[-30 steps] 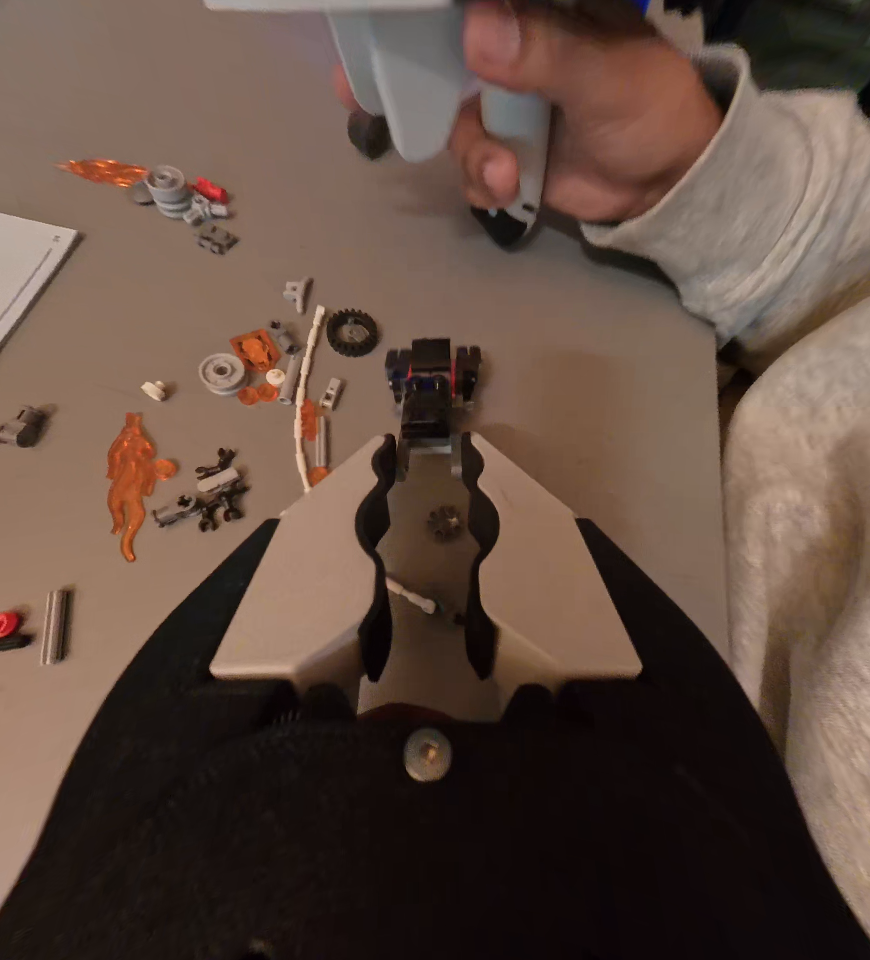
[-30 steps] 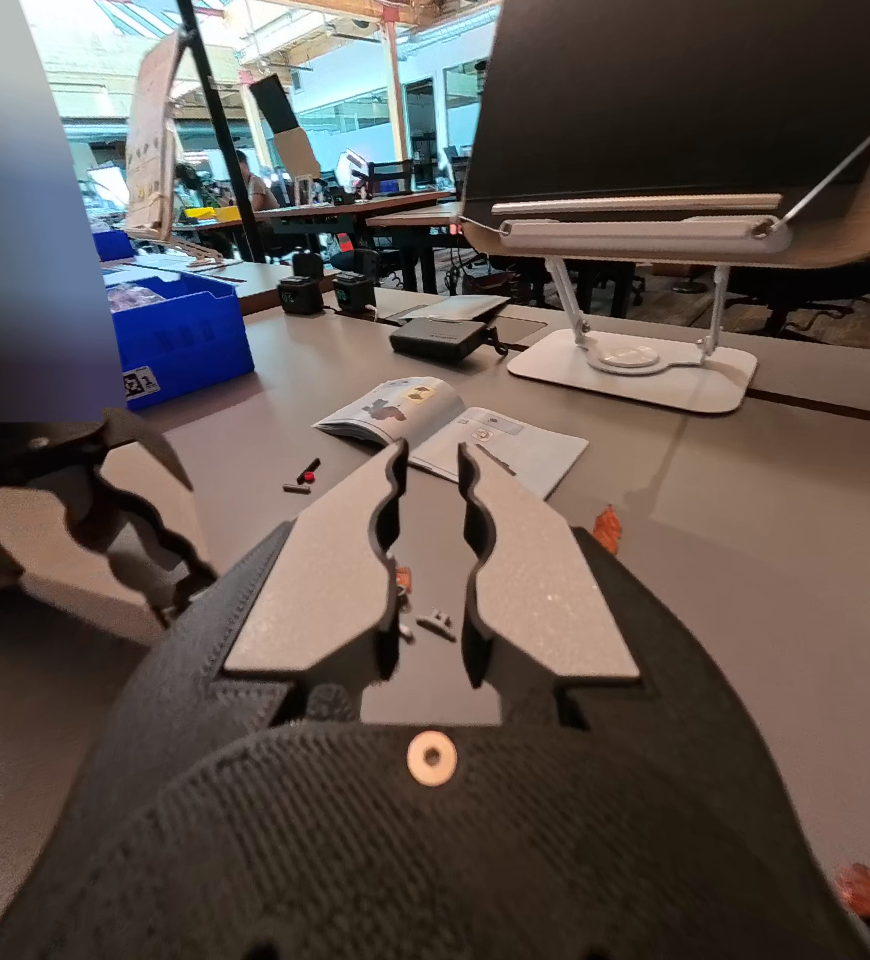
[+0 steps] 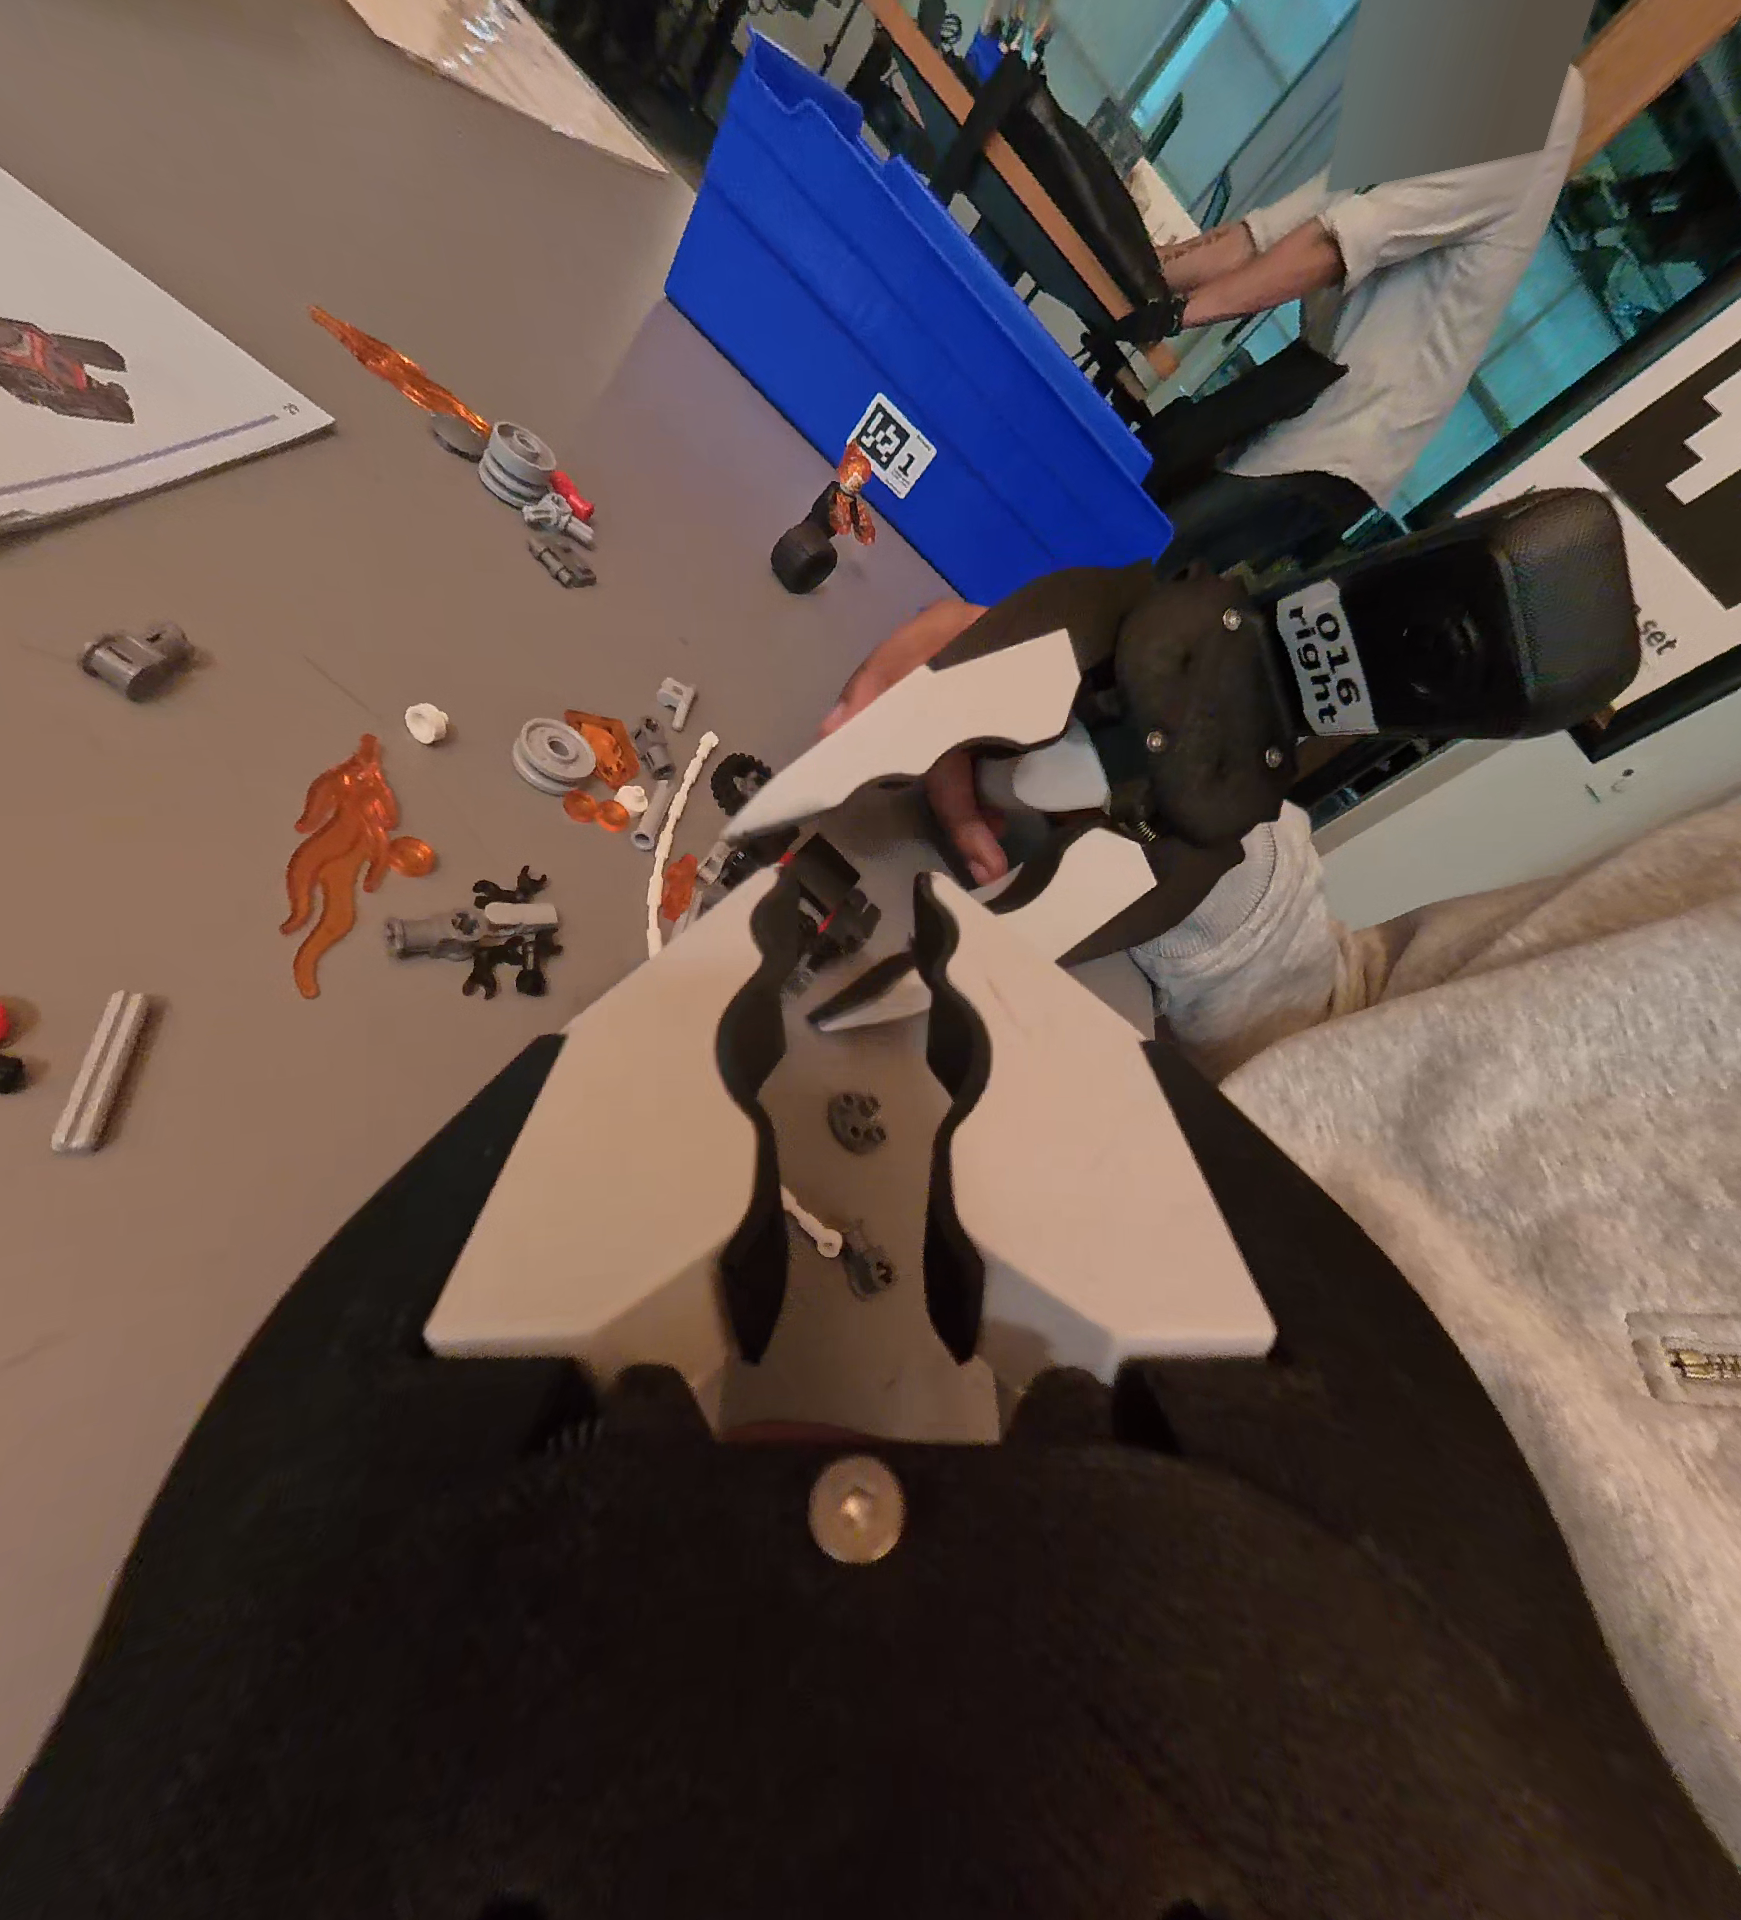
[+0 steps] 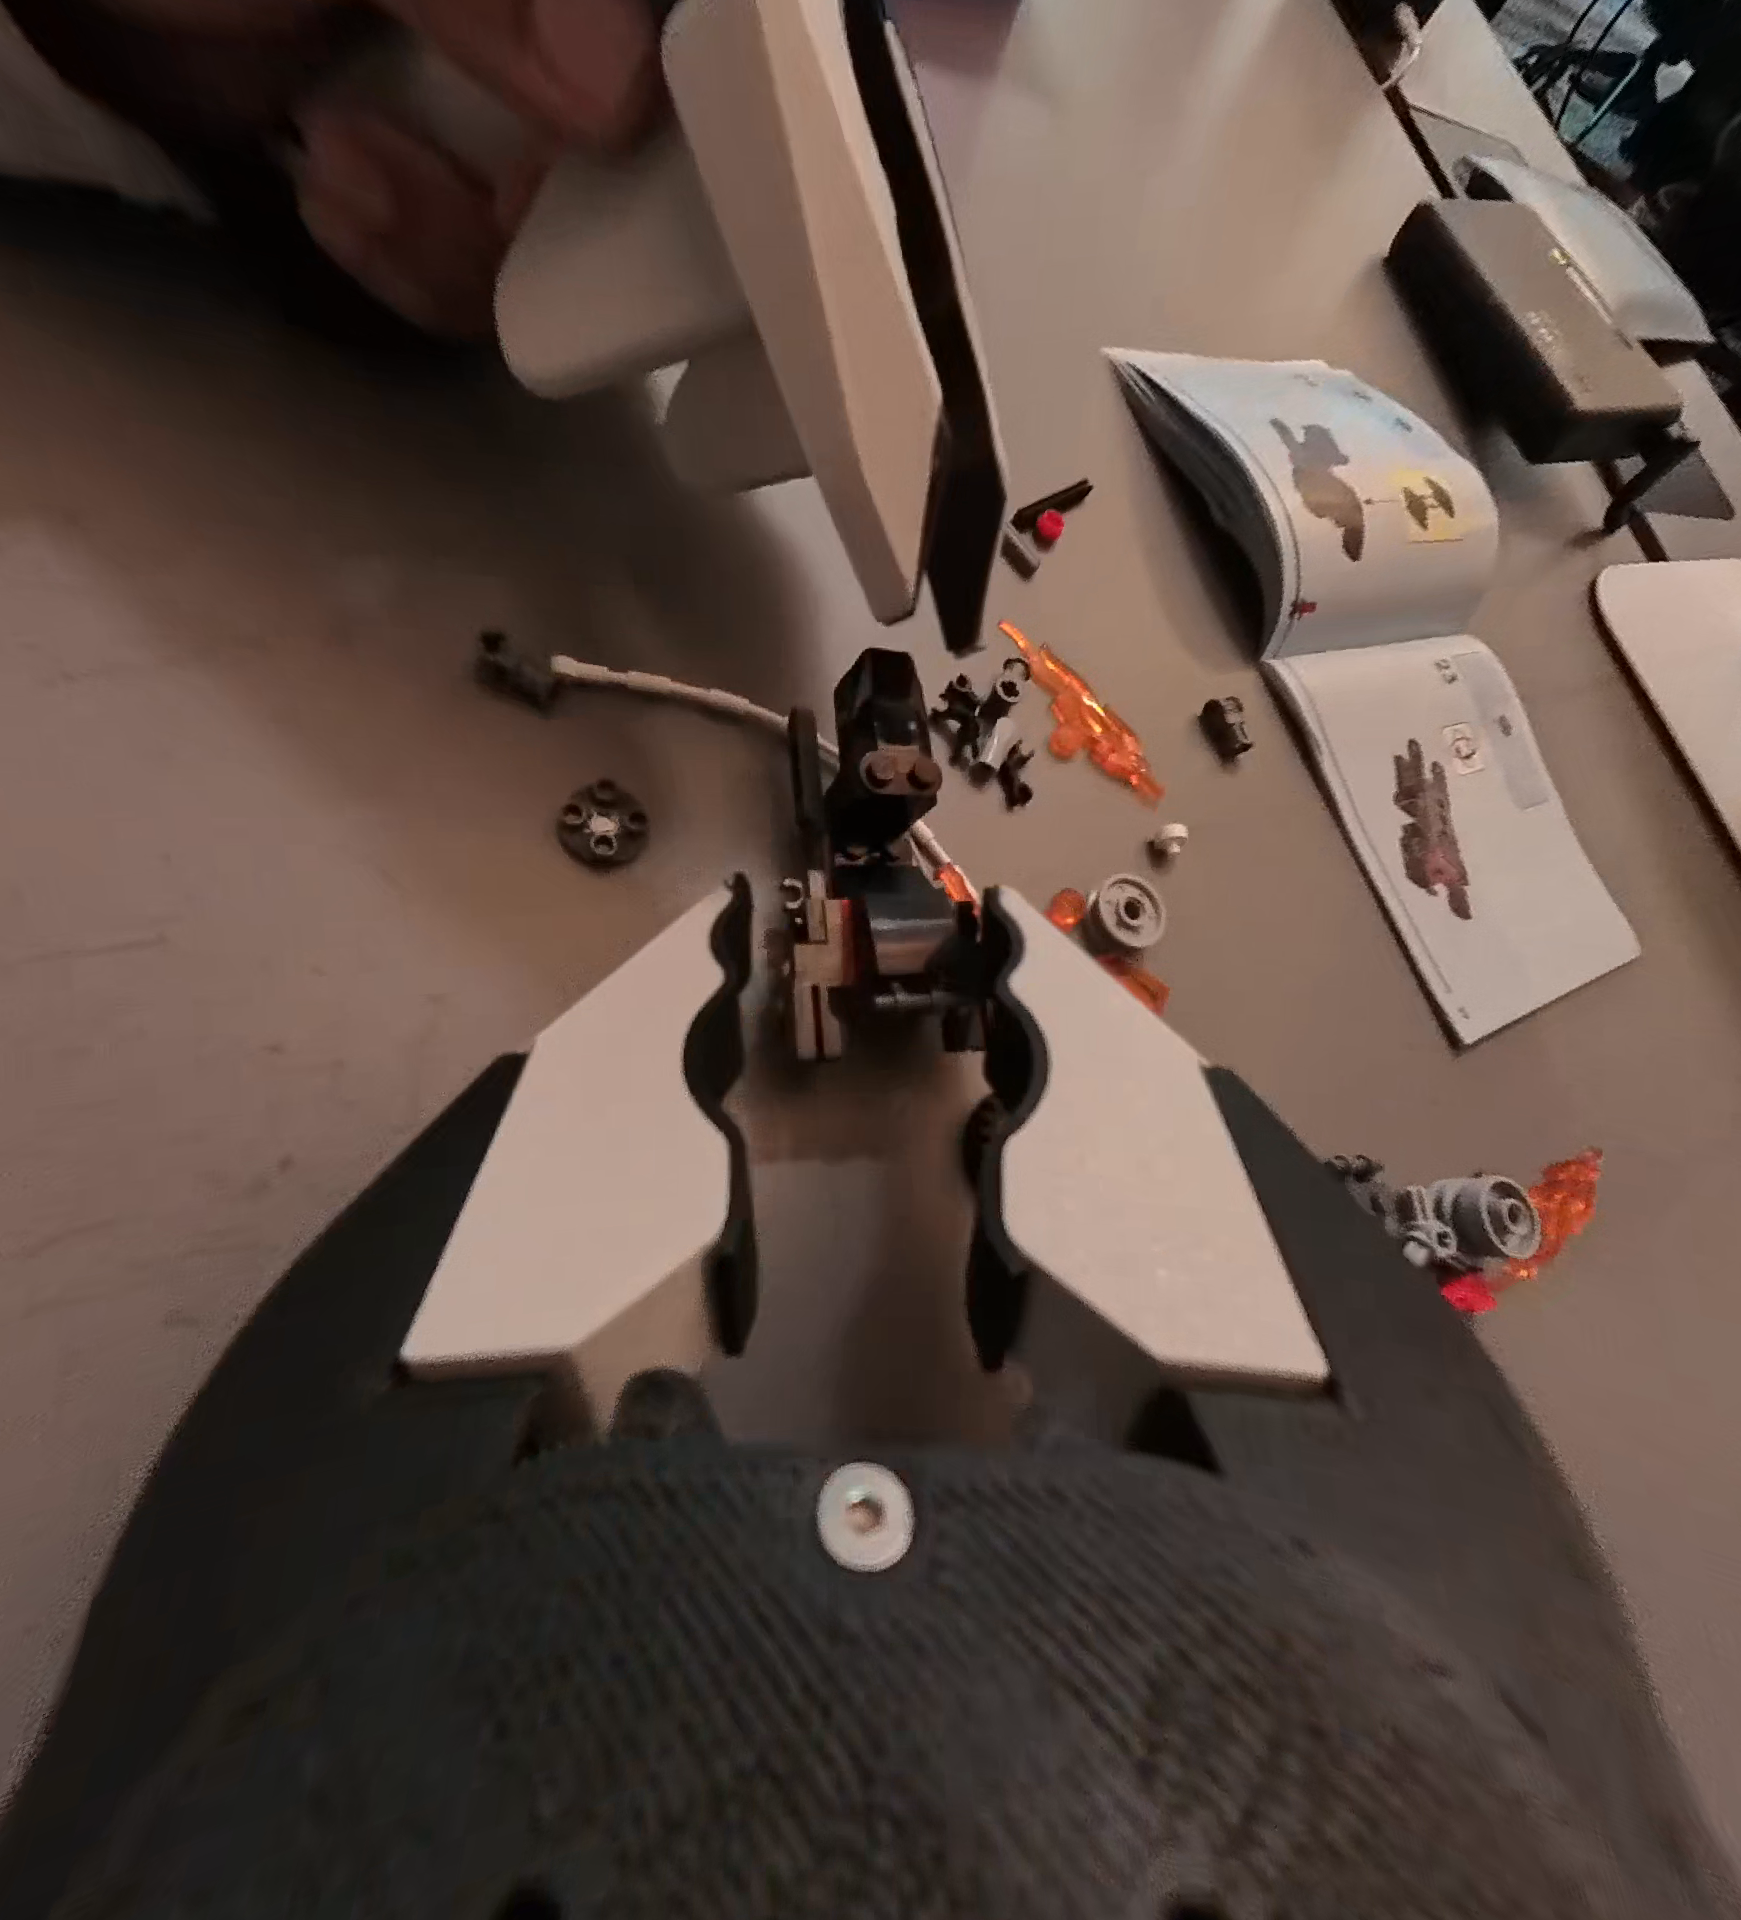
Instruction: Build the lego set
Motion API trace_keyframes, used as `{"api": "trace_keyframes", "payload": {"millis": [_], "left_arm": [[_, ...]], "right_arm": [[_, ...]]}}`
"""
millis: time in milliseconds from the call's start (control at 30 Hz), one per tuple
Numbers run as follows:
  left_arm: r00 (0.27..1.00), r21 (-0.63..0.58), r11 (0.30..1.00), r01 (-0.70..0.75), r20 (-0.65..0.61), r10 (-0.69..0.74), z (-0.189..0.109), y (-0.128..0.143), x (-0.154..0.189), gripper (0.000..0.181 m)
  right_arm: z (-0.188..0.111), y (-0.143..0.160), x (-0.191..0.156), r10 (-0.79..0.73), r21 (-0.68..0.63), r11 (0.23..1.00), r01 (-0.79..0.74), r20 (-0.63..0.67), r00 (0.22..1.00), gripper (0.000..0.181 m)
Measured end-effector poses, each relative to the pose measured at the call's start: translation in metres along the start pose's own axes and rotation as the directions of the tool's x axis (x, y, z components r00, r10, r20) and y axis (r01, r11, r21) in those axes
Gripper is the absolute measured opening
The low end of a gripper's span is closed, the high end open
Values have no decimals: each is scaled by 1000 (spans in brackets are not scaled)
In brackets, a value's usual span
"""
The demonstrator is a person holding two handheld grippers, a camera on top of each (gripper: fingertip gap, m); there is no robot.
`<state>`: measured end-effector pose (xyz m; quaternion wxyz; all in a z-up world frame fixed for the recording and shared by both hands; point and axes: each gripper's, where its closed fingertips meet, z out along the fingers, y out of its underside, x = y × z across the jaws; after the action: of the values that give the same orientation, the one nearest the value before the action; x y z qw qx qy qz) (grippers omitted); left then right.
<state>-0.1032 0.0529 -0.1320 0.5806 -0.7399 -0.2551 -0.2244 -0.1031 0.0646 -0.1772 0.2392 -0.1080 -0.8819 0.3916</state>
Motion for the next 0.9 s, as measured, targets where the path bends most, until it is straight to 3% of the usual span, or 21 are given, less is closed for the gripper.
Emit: {"api": "trace_keyframes", "payload": {"millis": [33,233,367,533,700,767,900], "left_arm": [[1000,4,1000,-3,1,3,0,-1,0,23],[999,46,998,-37,-5,37,-4,-8,4,40],[994,91,991,-100,52,96,-8,-17,3,50],[974,90,972,-219,69,214,-3,-18,13,72],[926,50,925,-377,9,377,9,-8,37,89],[903,14,903,-430,-9,430,14,1,42,88],[880,-58,879,-473,-74,469,20,17,50,61]], "right_arm": [[0,0,1,5,-1,1000,-5,-5,1000,39],[-3,0,7,104,18,994,-105,37,994,35],[-20,-13,16,279,138,944,-300,154,948,34],[-45,-29,5,470,147,788,-598,484,738,34],[-57,-38,-17,482,43,724,-689,683,549,34],[-56,-36,-24,502,-18,708,-706,716,486,34],[-54,-30,-24,553,-92,664,-742,728,405,34]]}}
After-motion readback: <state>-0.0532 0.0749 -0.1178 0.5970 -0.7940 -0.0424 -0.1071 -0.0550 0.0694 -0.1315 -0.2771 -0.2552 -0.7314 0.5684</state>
